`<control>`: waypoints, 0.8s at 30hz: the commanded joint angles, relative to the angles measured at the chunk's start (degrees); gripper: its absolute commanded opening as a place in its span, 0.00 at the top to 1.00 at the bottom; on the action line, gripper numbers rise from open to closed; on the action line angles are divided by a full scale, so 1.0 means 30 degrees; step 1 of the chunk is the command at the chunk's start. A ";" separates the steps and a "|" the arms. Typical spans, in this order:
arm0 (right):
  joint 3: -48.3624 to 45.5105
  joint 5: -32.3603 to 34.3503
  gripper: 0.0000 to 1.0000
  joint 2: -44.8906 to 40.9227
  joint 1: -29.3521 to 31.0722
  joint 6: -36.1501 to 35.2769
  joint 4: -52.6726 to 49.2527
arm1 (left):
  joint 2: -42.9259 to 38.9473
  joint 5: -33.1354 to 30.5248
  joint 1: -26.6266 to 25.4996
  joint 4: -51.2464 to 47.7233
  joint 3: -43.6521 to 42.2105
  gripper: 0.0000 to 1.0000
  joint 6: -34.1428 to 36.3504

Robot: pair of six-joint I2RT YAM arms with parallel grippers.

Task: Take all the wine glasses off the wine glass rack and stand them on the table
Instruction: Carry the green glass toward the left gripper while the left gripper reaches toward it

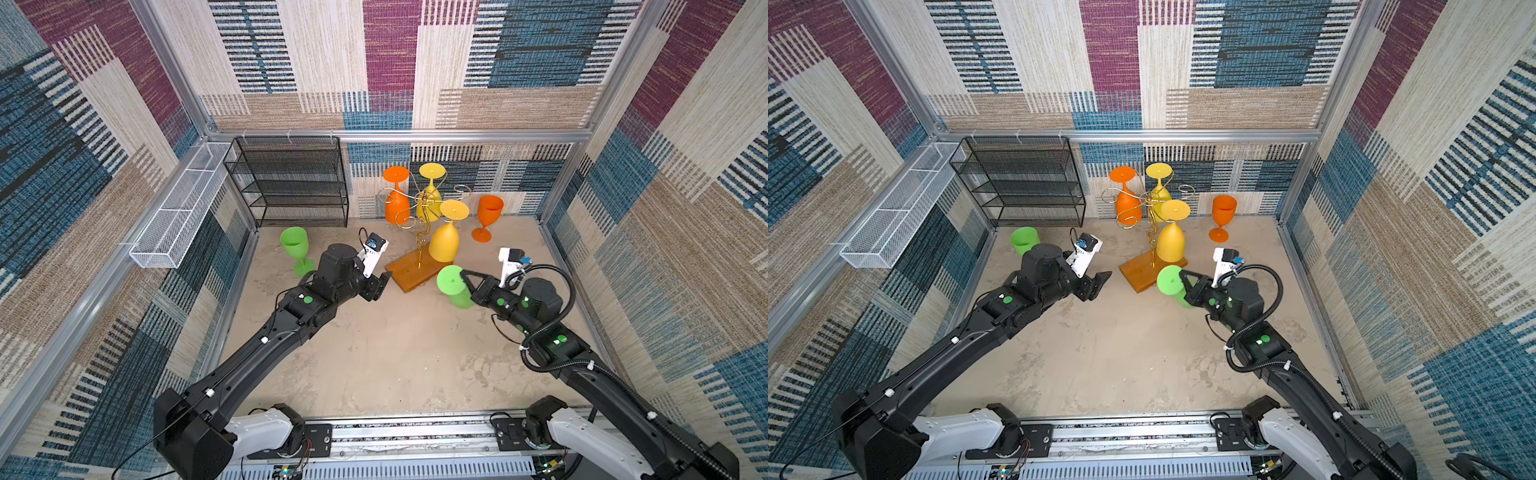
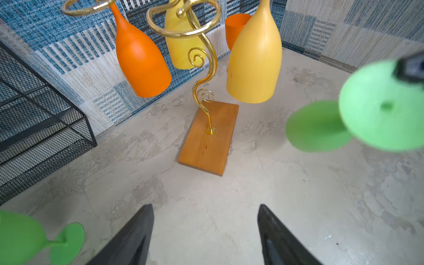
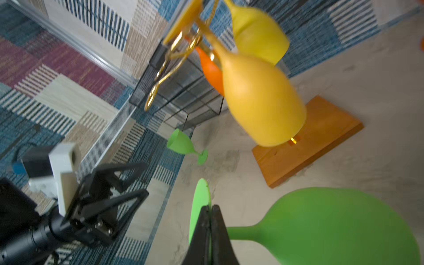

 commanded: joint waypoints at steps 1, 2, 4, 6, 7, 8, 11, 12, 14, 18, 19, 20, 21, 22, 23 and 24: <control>-0.0137 0.0715 1.00 0.0926 0.1987 -0.1626 0.2400 | 0.0427 -0.0374 0.0012 -0.1535 0.1303 0.26 -0.1547; -0.0072 0.0976 1.00 0.1296 0.2658 -0.2224 0.2745 | 0.0542 -0.0529 0.0023 -0.2067 0.1787 0.26 -0.2052; 0.0013 0.1291 1.00 0.1955 0.3749 -0.3513 0.3436 | 0.0500 -0.0742 0.0023 -0.3117 0.2454 0.28 -0.3053; 0.0075 0.1749 1.00 0.2533 0.4597 -0.4644 0.4069 | 0.0305 -0.0833 0.0023 -0.4366 0.2968 0.29 -0.4376; -0.0036 0.1830 1.00 0.2757 0.4978 -0.5220 0.4623 | 0.0211 -0.0865 0.0016 -0.5125 0.3197 0.29 -0.5094; -0.0089 0.1983 1.00 0.2983 0.5384 -0.5701 0.5100 | 0.0115 -0.0920 0.0020 -0.6063 0.3514 0.29 -0.5808; -0.0051 0.2147 1.00 0.3692 0.6474 -0.7374 0.6275 | -0.0191 -0.1131 0.0016 -0.8444 0.4134 0.29 -0.7697; 0.0090 0.2325 1.00 0.3872 0.6798 -0.7954 0.6424 | -0.0231 -0.1269 0.0016 -0.9136 0.4315 0.29 -0.8307; 0.0273 0.2622 1.00 0.4170 0.7414 -0.9356 0.6877 | -0.0304 -0.1240 0.0046 -1.0508 0.4722 0.29 -0.9979; 0.0180 0.2987 1.00 0.4525 0.8219 -1.1741 0.7971 | -0.0339 -0.0428 0.0056 -1.2047 0.5193 0.30 -1.2900; 0.0137 0.3263 1.00 0.4625 0.8486 -1.2471 0.8167 | -0.0405 -0.0254 0.0060 -1.2248 0.5245 0.30 -1.3664; 0.0072 0.3477 1.00 0.4689 0.8753 -1.3129 0.8381 | -0.0512 -0.0076 0.0046 -1.2280 0.5261 0.30 -1.4271; -0.0020 0.3710 1.00 0.4721 0.9004 -1.3634 0.8552 | -0.0649 0.0030 0.0072 -1.2312 0.5252 0.30 -1.4793; -0.0215 0.3945 1.00 0.4731 0.9309 -1.4179 0.8910 | -0.0786 0.0042 0.0047 -1.2350 0.5253 0.31 -1.5577; -0.0420 0.4138 1.00 0.4722 0.9588 -1.4662 0.9281 | -0.0859 0.0037 0.0076 -1.2472 0.5280 0.31 -1.6303; -0.0520 0.4394 1.00 0.4750 0.9855 -1.5081 0.9488 | -0.0838 0.0086 0.0080 -1.2640 0.5374 0.32 -1.6881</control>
